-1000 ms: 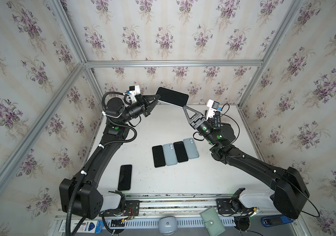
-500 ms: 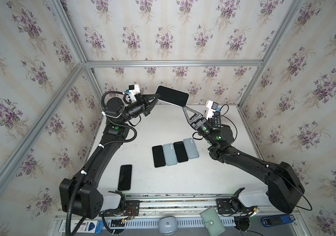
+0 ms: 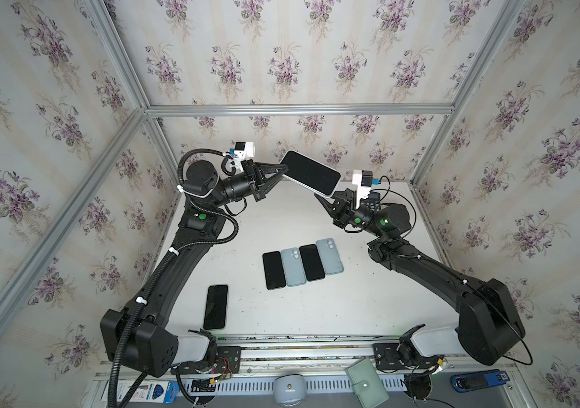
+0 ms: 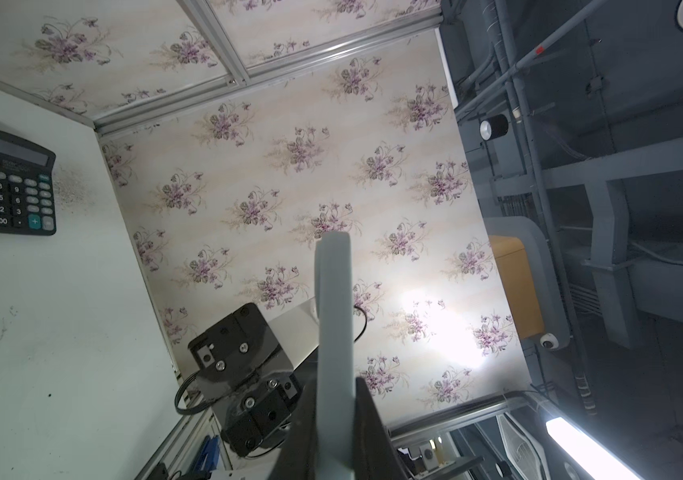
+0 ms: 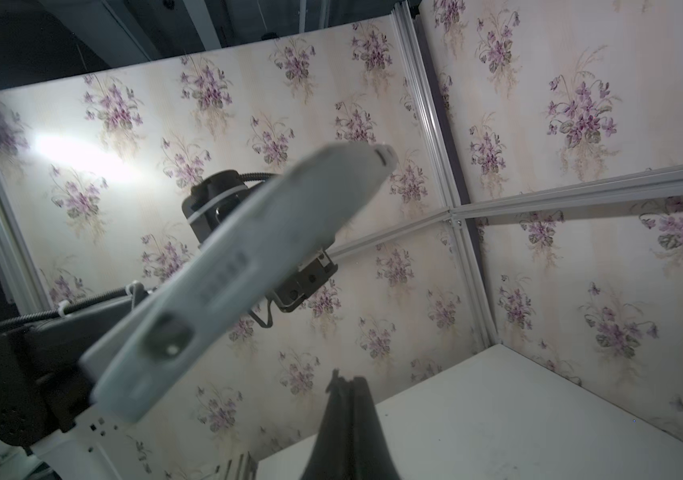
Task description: Take the phone out of the phone case
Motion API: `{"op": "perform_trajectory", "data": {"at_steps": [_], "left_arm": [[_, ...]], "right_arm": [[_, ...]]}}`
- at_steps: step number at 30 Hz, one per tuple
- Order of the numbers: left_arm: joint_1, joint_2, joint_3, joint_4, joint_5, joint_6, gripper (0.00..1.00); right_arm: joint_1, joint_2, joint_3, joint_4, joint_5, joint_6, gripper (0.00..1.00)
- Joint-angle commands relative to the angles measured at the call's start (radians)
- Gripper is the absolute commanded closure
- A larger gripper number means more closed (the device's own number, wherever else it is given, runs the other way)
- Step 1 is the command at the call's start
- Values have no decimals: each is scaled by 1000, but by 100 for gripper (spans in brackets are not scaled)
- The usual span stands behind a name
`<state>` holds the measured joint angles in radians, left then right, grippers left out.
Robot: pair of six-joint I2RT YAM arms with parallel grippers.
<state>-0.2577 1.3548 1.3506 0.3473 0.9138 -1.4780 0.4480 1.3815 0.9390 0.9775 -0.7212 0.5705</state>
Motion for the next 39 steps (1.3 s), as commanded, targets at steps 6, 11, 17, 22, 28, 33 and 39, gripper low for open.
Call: {"op": "perform_trajectory", "data": {"at_steps": [6, 11, 17, 22, 28, 33, 39], "left_arm": [[25, -18, 44, -66, 47, 151, 100], [11, 10, 267, -552, 124, 684, 100], [3, 4, 380, -976, 86, 1217, 100], [-47, -31, 373, -1168, -23, 1561, 100], [-95, -38, 371, -1360, -89, 1746, 100], [-120, -74, 303, -1389, -113, 1789, 100], [-132, -85, 310, -1390, -87, 1797, 100]], "right_arm": [[-152, -143, -182, -38, 46, -62, 57], [-189, -366, -246, -457, 26, -285, 33], [-190, -478, -123, -1019, 6, -750, 29], [-181, -423, 10, -1330, -93, -1017, 29], [-51, -325, 128, -1643, -7, -1315, 30], [3, -261, 170, -1665, -8, -1368, 32], [63, -168, 238, -1711, -26, -1442, 36]]}}
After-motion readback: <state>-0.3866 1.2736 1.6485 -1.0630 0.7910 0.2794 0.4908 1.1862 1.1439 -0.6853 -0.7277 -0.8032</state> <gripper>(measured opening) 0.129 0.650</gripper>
